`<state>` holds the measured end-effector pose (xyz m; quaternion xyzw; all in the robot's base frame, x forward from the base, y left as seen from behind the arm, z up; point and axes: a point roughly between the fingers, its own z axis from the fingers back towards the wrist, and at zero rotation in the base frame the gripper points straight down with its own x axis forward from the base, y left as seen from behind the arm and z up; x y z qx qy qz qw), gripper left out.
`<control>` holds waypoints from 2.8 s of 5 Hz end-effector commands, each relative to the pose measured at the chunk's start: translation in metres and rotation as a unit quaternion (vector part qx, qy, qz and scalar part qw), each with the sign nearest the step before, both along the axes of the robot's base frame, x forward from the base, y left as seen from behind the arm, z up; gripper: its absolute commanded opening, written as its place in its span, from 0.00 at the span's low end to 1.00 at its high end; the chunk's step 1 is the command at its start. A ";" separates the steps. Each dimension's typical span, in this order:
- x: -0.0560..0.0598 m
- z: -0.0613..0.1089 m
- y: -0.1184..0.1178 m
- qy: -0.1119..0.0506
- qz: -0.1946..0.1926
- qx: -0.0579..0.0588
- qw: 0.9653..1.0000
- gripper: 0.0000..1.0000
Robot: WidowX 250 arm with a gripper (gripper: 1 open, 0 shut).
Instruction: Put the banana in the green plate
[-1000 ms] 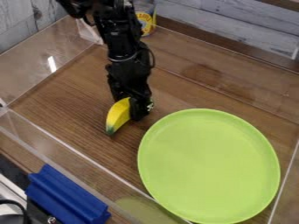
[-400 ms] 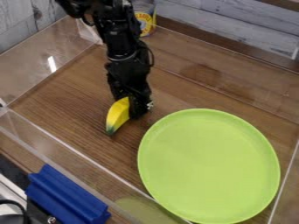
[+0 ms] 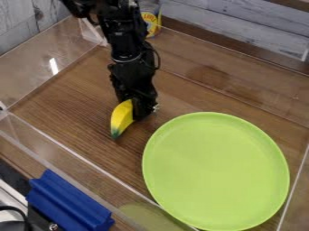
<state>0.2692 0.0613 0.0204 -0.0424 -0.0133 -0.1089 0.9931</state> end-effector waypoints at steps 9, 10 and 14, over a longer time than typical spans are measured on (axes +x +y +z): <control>-0.035 0.145 -0.152 -0.060 0.082 0.045 0.994 0.00; -0.041 0.137 -0.182 -0.063 0.079 0.046 0.994 0.00; -0.066 0.093 -0.215 -0.082 0.064 0.046 0.994 0.00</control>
